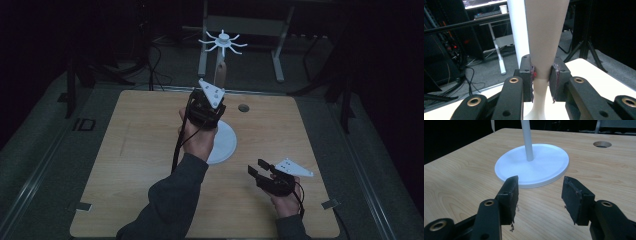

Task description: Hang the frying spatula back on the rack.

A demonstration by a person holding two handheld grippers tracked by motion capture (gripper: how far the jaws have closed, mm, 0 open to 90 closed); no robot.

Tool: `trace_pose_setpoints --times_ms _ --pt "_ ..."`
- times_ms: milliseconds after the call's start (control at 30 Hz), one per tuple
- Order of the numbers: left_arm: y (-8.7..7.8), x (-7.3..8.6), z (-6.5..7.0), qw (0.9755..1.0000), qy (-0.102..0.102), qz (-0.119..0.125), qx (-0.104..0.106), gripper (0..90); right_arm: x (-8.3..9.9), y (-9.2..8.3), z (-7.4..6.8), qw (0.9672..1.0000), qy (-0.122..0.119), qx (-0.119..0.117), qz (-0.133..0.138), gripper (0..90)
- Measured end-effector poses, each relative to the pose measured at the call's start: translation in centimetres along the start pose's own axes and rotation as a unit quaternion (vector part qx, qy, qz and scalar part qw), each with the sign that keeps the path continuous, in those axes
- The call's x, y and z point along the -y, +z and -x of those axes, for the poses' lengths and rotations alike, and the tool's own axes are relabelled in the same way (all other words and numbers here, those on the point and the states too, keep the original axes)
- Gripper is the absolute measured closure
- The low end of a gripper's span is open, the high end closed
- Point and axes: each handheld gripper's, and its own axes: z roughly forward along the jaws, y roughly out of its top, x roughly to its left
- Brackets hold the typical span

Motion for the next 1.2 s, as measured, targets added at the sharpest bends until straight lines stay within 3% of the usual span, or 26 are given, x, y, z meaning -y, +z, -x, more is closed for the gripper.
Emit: trace_pose_setpoints --times_ms 733,1200 --pt "0.8 -1.1 0.3 0.9993 0.013 -0.001 -0.034 74.5 0.2 0.1 0.0 1.0000 0.003 -0.001 -0.002 47.1" --pt "1.4 -1.3 0.5 0.9966 0.031 -0.015 -0.075 74.5 0.2 -0.1 0.1 1.0000 0.005 -0.001 0.000 47.1"
